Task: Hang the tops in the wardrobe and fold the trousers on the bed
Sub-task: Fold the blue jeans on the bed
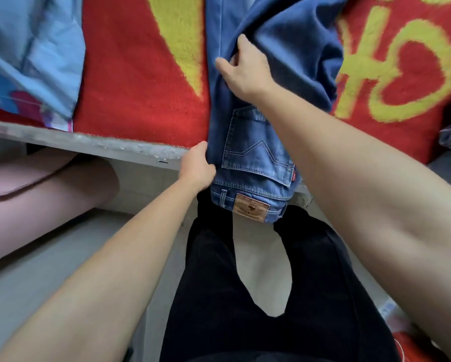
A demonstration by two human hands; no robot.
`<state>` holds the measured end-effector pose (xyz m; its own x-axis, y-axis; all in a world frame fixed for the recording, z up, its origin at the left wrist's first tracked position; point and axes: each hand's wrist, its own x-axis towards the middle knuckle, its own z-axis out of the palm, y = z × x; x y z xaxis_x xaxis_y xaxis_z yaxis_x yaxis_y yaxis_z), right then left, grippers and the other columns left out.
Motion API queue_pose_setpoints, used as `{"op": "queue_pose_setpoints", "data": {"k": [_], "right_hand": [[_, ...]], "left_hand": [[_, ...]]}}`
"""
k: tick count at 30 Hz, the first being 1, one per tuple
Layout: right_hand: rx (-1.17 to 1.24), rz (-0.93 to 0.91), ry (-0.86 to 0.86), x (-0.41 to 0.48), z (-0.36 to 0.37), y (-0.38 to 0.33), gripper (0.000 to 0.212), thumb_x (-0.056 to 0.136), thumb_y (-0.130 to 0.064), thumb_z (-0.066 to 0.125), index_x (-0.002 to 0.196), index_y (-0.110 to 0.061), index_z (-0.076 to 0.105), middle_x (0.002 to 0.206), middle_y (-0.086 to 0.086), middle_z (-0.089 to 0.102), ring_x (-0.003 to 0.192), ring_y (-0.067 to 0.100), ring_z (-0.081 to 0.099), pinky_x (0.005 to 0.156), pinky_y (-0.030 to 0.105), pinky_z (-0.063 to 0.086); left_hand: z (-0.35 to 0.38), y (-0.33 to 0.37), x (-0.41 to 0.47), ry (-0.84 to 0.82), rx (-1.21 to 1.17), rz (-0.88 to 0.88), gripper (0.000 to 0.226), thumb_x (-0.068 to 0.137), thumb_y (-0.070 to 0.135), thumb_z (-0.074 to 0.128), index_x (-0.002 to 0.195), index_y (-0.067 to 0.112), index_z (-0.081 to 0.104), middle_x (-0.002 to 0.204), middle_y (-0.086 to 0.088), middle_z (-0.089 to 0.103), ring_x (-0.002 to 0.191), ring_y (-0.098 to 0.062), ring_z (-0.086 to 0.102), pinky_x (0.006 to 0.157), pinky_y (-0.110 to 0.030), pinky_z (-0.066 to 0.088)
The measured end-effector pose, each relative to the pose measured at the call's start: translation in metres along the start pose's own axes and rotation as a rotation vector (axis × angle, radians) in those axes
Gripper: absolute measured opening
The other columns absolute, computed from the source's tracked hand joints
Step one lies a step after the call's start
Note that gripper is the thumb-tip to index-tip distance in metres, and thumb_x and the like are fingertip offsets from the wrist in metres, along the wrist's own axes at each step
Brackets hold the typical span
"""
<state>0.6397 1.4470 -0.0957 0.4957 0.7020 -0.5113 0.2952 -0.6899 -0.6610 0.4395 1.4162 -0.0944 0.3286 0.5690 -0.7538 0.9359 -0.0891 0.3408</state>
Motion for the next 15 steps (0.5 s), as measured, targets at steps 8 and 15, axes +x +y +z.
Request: {"op": "queue_pose_setpoints", "data": {"k": [8, 15], "right_hand": [[0.110, 0.177, -0.220, 0.015, -0.016, 0.000, 0.028, 0.090, -0.015, 0.043, 0.117, -0.014, 0.052, 0.094, 0.007, 0.062, 0.084, 0.027, 0.065, 0.075, 0.036, 0.054], [-0.164, 0.058, 0.238, 0.012, -0.044, 0.018, 0.047, 0.093, -0.013, 0.045, 0.139, -0.011, 0.050, 0.132, 0.015, 0.053, 0.120, 0.029, 0.052, 0.103, 0.033, 0.035]], "left_hand": [[-0.009, 0.009, 0.013, -0.108, 0.024, -0.044, 0.016, 0.083, 0.015, 0.060, 0.094, 0.006, 0.053, 0.095, -0.010, 0.062, 0.091, -0.032, 0.058, 0.074, -0.040, 0.047], [-0.026, 0.048, 0.030, 0.344, -0.072, 0.135, 0.031, 0.092, 0.044, 0.057, 0.109, 0.019, 0.055, 0.107, -0.004, 0.058, 0.094, -0.027, 0.058, 0.082, -0.040, 0.046]]}}
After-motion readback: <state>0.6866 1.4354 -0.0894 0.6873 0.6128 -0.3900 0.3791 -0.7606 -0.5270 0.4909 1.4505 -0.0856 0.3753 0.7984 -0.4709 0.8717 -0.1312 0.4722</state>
